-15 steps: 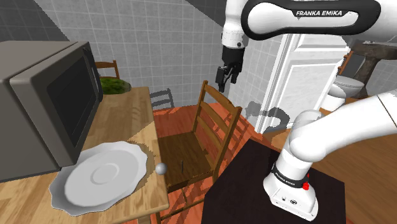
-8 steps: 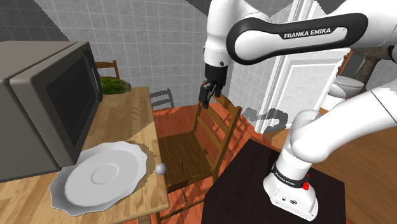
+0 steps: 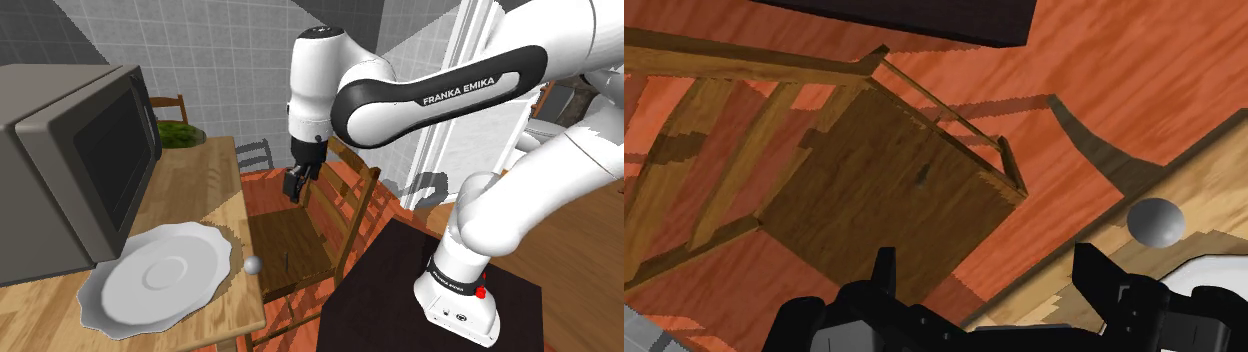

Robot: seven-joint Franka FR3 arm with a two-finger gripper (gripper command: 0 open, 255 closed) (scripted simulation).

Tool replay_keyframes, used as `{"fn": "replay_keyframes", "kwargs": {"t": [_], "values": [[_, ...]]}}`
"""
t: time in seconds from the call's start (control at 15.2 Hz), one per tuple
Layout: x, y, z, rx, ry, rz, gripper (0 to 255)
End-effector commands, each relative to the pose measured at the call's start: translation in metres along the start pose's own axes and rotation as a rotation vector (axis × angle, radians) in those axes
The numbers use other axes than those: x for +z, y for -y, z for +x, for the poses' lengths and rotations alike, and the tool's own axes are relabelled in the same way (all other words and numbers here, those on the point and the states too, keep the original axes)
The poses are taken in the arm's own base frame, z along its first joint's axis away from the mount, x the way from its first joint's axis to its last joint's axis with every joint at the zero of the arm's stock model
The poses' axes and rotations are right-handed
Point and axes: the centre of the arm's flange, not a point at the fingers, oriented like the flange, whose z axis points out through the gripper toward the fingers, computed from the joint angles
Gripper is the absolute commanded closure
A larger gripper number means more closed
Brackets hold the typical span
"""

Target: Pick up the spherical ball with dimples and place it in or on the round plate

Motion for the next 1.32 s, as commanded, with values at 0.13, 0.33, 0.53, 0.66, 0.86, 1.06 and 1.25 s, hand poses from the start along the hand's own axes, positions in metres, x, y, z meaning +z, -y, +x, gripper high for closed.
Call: {"fn": "replay_keyframes", "kwargs": {"t": [0.13, 0.33, 0.53, 0.66, 0.86, 1.06, 1.25], "values": [[0.023, 0.049, 0.003, -0.051, -0.026, -0.003, 0], [0.039, 0.085, 0.006, -0.089, -0.044, -0.005, 0], [0.056, 0.121, 0.008, -0.126, -0.062, -0.008, 0], [0.067, 0.145, 0.008, -0.152, -0.074, -0.010, 0], [0.081, 0.175, 0.008, -0.183, -0.089, -0.012, 0], [0.096, 0.175, 0.010, -0.183, -0.089, -0.012, 0], [0.112, 0.175, 0.011, -0.183, -0.089, -0.012, 0]]}}
